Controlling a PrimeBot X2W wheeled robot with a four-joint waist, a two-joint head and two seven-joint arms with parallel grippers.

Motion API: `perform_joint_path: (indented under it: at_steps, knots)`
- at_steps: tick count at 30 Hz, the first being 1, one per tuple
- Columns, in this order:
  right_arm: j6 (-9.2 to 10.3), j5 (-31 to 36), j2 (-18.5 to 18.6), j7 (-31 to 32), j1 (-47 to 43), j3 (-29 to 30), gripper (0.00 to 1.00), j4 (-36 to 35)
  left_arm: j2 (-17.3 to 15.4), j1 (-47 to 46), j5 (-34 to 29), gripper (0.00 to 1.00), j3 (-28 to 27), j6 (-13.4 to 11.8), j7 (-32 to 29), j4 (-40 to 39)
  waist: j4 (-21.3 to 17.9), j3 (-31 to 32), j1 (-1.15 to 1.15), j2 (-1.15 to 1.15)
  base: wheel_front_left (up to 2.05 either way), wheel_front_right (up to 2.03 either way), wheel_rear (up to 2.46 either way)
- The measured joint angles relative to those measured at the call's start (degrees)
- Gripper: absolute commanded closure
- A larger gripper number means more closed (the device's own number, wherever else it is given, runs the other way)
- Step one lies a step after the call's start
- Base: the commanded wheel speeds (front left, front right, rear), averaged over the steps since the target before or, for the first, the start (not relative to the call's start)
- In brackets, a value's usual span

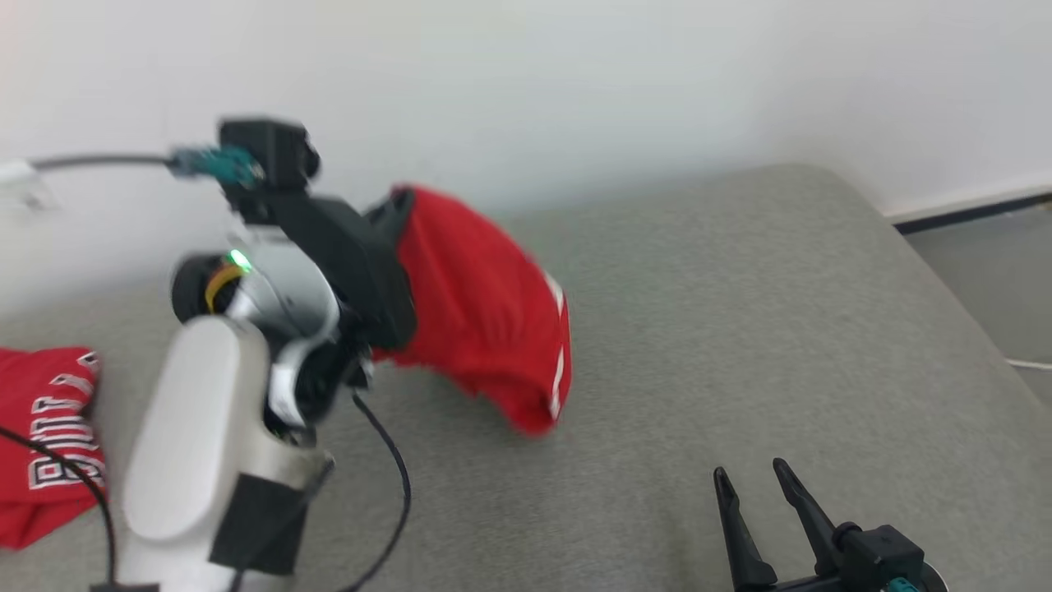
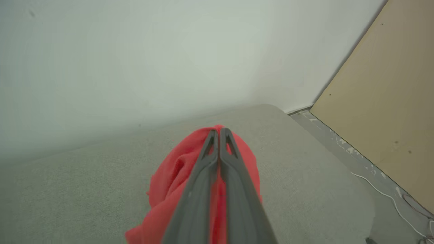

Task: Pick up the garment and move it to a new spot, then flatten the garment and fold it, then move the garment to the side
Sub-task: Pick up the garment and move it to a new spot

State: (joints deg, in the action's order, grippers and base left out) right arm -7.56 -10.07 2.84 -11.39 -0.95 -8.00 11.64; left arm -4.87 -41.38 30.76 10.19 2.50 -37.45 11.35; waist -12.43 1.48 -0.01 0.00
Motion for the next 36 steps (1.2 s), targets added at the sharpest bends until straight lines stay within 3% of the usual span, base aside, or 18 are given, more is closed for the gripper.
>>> perform_joint_path:
  at_steps: [6, 12, 13, 14, 19, 23, 27, 36]
  knots:
    - [0.0, 0.3, 0.0, 1.9, -0.8, -0.8, 0.0, -1.8, 1.1, 7.0, -3.1, 1.0, 4.2, -1.4, 6.8, 8.2, -3.7, -1.1, 0.0, 0.0, 0.0, 0.0, 0.0]
    - [0.0, 0.4, 0.0, 2.9, -1.0, -2.3, 0.0, -3.0, 1.5, 10.4, -5.9, 1.0, 7.8, -2.3, 15.5, 17.3, -4.1, -2.9, 0.02, 0.01, 0.0, 0.0, 0.0]
    - [0.0, 0.4, 0.0, 3.1, -1.0, -2.5, 0.0, -3.0, 1.6, 10.6, -6.1, 0.79, 8.4, -2.0, 17.1, 18.5, -3.9, -2.9, 0.02, 0.01, 0.0, 0.0, 0.0]
    - [0.0, 0.3, 0.0, 3.2, -1.2, -2.6, 0.0, -3.0, 1.7, 10.8, -6.0, 0.0, 9.1, -1.5, 18.6, 19.5, -3.6, -3.0, 0.02, 0.01, 0.0, 0.0, 0.0]
    - [0.0, 0.0, 0.0, 3.3, -1.7, -2.5, 0.0, -3.1, 1.9, 12.4, -1.1, 0.0, 10.9, -0.1, 28.6, 20.3, -1.6, -2.7, 0.01, 0.01, 0.0, 0.0, 0.0]
    - [0.0, -0.6, 0.0, 2.8, -2.3, -1.7, 0.0, -3.3, 2.0, 15.6, 3.6, 0.0, 11.0, 0.0, 40.3, 15.9, 0.2, -2.0, 0.01, 0.01, 0.0, 0.0, 0.0]
    - [0.0, -1.2, 0.0, 1.6, -3.2, -0.2, 0.0, -3.5, 2.0, 21.4, 3.7, 0.0, 10.7, 0.1, 49.7, 11.8, 2.5, -1.4, 0.01, 0.01, 0.0, 0.0, 0.0]
    - [0.0, -0.9, 0.0, -1.2, -3.4, 3.7, 0.0, -4.5, 1.2, 36.3, -7.0, 0.0, 0.8, -0.4, 52.5, -2.3, 8.4, -0.4, 0.01, 0.0, 0.0, 0.0, 0.0]
